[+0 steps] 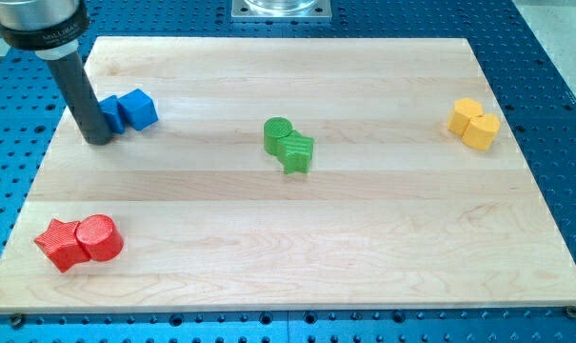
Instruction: Move the blue triangle towards the top left corner
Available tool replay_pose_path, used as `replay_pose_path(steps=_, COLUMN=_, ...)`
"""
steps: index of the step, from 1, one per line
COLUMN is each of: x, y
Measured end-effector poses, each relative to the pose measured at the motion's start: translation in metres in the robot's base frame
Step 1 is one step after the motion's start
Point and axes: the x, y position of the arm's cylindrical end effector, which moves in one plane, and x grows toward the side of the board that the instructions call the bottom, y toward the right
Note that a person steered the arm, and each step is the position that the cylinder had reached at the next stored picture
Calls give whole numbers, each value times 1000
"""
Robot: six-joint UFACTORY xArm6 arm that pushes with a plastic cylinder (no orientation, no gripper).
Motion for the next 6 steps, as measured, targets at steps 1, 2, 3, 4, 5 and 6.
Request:
replay_pose_path(steps=1, x=-3, y=-3)
replay_pose_path(steps=2, x=-27, y=15)
replay_pose_path(steps=3, x=-72, y=25)
replay_pose_path(steps=4, x=-83, y=15)
replay_pose_path(steps=5, x=-58, y=9)
replay_pose_path(steps=6, x=18, y=15)
